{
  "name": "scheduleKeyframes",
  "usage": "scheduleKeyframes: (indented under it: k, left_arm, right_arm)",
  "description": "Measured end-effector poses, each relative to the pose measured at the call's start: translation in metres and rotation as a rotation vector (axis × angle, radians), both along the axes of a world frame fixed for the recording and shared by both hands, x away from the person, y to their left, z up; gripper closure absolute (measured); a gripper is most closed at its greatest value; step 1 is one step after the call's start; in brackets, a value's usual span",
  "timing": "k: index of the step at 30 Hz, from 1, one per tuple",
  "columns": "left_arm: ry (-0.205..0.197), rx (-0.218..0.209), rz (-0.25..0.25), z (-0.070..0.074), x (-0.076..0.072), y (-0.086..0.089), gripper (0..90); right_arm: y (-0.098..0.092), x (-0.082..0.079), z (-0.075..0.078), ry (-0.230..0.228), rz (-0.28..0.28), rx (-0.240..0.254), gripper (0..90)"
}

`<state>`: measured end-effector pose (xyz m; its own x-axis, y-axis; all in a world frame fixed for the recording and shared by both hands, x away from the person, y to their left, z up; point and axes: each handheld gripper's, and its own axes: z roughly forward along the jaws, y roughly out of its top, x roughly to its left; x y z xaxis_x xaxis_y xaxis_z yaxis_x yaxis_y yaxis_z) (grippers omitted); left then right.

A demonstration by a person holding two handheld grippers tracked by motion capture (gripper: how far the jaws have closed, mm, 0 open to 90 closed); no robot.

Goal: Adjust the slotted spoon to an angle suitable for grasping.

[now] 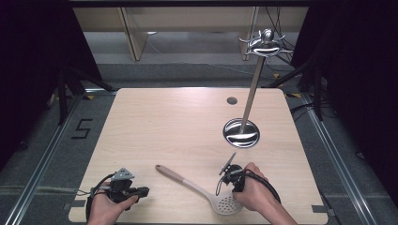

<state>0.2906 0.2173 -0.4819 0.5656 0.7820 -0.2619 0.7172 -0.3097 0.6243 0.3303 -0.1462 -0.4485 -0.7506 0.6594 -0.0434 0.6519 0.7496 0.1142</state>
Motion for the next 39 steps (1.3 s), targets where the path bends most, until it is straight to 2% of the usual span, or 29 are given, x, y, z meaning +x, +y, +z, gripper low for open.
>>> scheduleKeyframes:
  k: [4, 5, 7, 9, 10, 11, 13, 14, 16, 17, 18, 19, 20, 21, 23, 24, 27, 28, 31, 32, 35, 37, 38, 39]
  left_arm:
    - [-0.002, 0.008, 0.009, -0.001, 0.001, 0.001, 84.5]
    - [-0.008, 0.004, 0.016, -0.001, 0.0, 0.0, 84.5]
    - [0.002, -0.003, 0.002, 0.0, 0.0, 0.001, 84.2]
    - [0.002, -0.006, 0.001, 0.001, 0.0, 0.001, 83.8]
    - [0.0, -0.01, 0.01, 0.001, 0.0, 0.002, 83.5]
    - [0.0, -0.01, 0.01, 0.001, 0.0, 0.002, 83.2]
    - [0.002, -0.016, 0.016, 0.001, -0.001, 0.003, 83.0]
    - [-0.006, -0.013, 0.009, 0.002, -0.003, 0.005, 82.8]
    - [-0.003, -0.016, 0.007, 0.002, -0.004, 0.007, 82.7]
    - [0.0, -0.023, 0.015, 0.003, -0.006, 0.009, 82.3]
    - [0.0, -0.023, 0.015, 0.003, -0.006, 0.009, 82.2]
    - [-0.007, -0.023, 0.026, 0.002, -0.007, 0.013, 82.0]
    - [-0.007, -0.023, 0.026, 0.002, -0.007, 0.013, 81.8]
    - [-0.005, -0.042, 0.032, 0.003, -0.01, 0.015, 81.5]
    - [-0.008, -0.038, 0.032, 0.003, -0.011, 0.017, 81.2]
    - [-0.011, -0.048, 0.04, 0.003, -0.012, 0.017, 80.5]
    - [-0.007, -0.049, 0.042, 0.003, -0.012, 0.018, 80.2]
    - [-0.013, -0.047, 0.046, 0.003, -0.012, 0.018, 79.5]
    - [-0.009, -0.048, 0.044, 0.003, -0.012, 0.018, 77.9]
    - [0.008, -0.047, 0.036, 0.002, -0.012, 0.018, 76.7]
    - [-0.003, -0.048, 0.046, 0.001, -0.013, 0.018, 75.1]
    - [0.0, -0.045, 0.042, 0.001, -0.012, 0.018, 74.6]
    - [0.005, -0.035, 0.031, 0.0, -0.011, 0.019, 73.6]
    - [0.005, -0.035, 0.031, 0.0, -0.011, 0.019, 73.1]
  right_arm:
    - [-0.005, 0.001, 0.002, 0.001, -0.026, -0.014, 90.0]
    - [-0.007, 0.003, 0.003, -0.012, -0.013, -0.019, 90.0]
    - [-0.008, 0.004, 0.004, -0.025, -0.024, -0.022, 90.0]
    - [-0.005, 0.005, 0.008, -0.034, -0.022, -0.004, 88.3]
    - [0.001, 0.006, 0.012, -0.047, -0.015, 0.028, 85.7]
    - [0.001, 0.006, 0.012, -0.047, -0.015, 0.028, 85.7]
    - [0.01, 0.008, 0.015, -0.054, 0.005, 0.079, 82.6]
    - [0.023, 0.012, 0.016, -0.061, 0.054, 0.104, 80.1]
    - [0.029, 0.013, 0.015, -0.058, 0.052, 0.091, 79.3]
    - [0.043, 0.019, 0.014, -0.073, 0.131, 0.118, 77.9]
    - [0.043, 0.019, 0.014, -0.073, 0.131, 0.118, 77.9]
    - [0.058, 0.021, 0.015, -0.057, 0.13, 0.13, 76.8]
    - [0.063, 0.023, 0.015, -0.06, 0.14, 0.131, 76.7]
    - [0.07, 0.025, 0.016, -0.067, 0.148, 0.135, 76.3]
    - [0.074, 0.027, 0.016, -0.072, 0.156, 0.133, 75.8]
    - [0.083, 0.031, 0.016, -0.078, 0.176, 0.148, 74.7]
    - [0.09, 0.033, 0.016, -0.077, 0.174, 0.15, 74.5]
    - [0.096, 0.036, 0.015, -0.082, 0.2, 0.151, 74.1]
    - [0.103, 0.037, 0.015, -0.072, 0.203, 0.15, 73.4]
    - [0.109, 0.039, 0.013, -0.067, 0.221, 0.147, 72.3]
    - [0.119, 0.043, 0.014, -0.055, 0.245, 0.138, 71.8]
    - [0.122, 0.045, 0.014, -0.062, 0.251, 0.143, 71.7]
    - [0.131, 0.046, 0.016, -0.051, 0.242, 0.147, 71.7]
    - [0.131, 0.046, 0.016, -0.051, 0.242, 0.147, 71.7]
